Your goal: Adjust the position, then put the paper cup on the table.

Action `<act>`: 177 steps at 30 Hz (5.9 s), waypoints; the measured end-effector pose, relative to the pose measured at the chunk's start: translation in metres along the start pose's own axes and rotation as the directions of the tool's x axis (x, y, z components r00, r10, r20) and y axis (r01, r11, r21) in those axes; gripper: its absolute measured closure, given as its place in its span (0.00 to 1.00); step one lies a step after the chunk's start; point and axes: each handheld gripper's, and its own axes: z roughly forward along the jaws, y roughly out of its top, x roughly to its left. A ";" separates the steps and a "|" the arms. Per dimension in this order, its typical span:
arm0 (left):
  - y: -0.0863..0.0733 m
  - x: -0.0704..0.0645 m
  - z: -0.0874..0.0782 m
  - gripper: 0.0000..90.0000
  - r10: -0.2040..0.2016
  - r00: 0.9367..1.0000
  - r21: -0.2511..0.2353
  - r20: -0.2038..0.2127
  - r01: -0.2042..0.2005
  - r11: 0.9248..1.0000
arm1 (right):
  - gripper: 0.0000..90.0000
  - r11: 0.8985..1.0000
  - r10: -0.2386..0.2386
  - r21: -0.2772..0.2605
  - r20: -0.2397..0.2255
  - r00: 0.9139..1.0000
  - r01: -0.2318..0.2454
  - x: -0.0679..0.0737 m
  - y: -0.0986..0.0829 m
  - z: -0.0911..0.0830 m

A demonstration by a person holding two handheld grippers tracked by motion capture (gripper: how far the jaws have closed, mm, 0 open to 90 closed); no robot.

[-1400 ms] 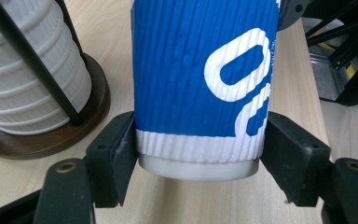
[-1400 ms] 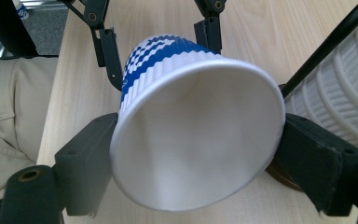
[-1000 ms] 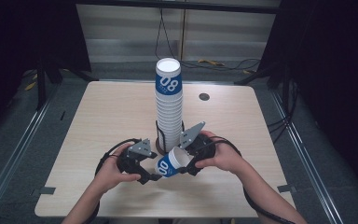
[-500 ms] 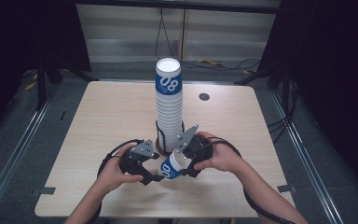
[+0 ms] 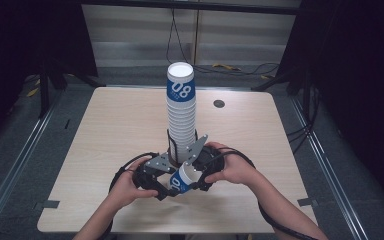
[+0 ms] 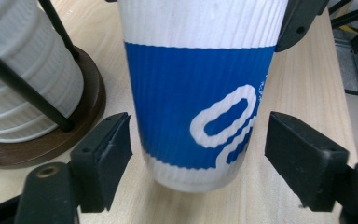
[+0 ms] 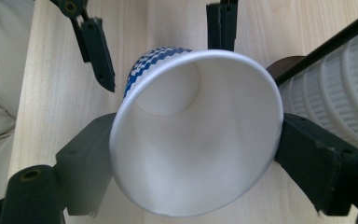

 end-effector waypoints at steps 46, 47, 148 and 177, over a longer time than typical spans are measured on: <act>-0.029 0.013 -0.009 0.20 -0.090 0.996 -0.004 -0.015 0.090 0.996 | 0.14 0.997 0.062 -0.043 0.007 0.998 -0.062 -0.004 -0.014 -0.001; -0.029 0.014 -0.011 0.20 -0.088 0.996 -0.009 -0.020 0.088 0.996 | 0.14 0.997 0.066 -0.048 0.003 0.998 -0.066 -0.004 -0.015 -0.001; -0.097 0.046 -0.063 0.18 -0.206 0.970 0.069 -0.127 0.216 0.974 | 0.15 0.854 0.484 -0.273 0.103 0.869 -0.443 0.009 -0.173 -0.012; -0.114 0.047 -0.068 0.17 -0.083 0.986 0.027 -0.141 0.088 0.996 | 0.14 0.857 0.489 -0.289 0.192 0.851 -0.427 0.012 -0.199 -0.009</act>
